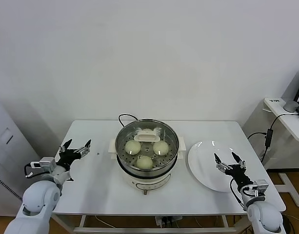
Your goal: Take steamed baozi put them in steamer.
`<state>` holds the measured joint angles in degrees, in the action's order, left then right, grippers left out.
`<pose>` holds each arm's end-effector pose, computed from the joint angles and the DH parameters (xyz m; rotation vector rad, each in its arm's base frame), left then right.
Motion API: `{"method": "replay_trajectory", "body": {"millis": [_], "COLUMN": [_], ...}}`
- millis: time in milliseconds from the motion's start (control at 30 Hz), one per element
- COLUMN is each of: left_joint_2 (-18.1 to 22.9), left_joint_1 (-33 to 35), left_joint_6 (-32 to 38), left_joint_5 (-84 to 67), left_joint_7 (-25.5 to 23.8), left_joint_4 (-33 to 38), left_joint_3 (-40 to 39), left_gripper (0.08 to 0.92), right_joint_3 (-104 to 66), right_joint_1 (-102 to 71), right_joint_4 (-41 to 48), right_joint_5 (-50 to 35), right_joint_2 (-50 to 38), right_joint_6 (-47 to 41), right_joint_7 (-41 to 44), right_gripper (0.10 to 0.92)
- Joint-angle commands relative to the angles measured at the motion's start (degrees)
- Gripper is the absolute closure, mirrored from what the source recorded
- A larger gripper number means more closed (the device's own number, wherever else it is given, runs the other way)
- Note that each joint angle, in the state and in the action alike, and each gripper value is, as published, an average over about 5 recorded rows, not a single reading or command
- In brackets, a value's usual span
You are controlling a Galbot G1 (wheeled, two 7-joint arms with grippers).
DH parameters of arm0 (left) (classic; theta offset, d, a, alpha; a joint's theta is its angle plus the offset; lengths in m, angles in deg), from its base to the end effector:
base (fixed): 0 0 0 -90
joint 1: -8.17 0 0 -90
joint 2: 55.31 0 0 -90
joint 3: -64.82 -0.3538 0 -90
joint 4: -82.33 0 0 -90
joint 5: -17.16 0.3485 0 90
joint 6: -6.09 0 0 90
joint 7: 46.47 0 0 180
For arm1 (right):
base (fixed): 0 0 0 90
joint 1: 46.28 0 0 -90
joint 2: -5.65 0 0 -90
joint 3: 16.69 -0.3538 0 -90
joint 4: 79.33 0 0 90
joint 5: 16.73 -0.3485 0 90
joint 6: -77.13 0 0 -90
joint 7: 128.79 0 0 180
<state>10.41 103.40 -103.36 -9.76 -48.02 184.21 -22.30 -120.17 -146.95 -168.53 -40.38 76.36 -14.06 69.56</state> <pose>0.3164 0.1316 -0.2801 -0.1115 -2.9175 0.0555 0.2753 -0.1952 -0.3690 0.1358 -3.0147 -0.1192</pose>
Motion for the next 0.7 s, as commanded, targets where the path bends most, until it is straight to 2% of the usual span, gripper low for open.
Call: {"method": "replay_trajectory", "body": {"millis": [33,700], "left_joint_2": [0.6,1.3], "left_joint_1": [-0.1,0.9], "left_joint_6": [1.1,0.8], "left_joint_5": [0.6,1.9], "left_joint_7": [0.0,0.2], "left_joint_4": [-4.9,-2.7], "left_joint_3": [-0.8,-0.8], "left_gripper": [0.177,0.177], "right_joint_3": [0.8,0.6], "right_joint_1": [0.0,-0.6], "right_joint_4": [-0.2,-0.4], "right_joint_5": [-0.3,-0.2], "right_joint_2": [-0.2,-0.1], "right_joint_6": [-0.7,-0.5], "right_joint_7": [-0.9,-1.6], "right_gripper": [0.203,0.203]}}
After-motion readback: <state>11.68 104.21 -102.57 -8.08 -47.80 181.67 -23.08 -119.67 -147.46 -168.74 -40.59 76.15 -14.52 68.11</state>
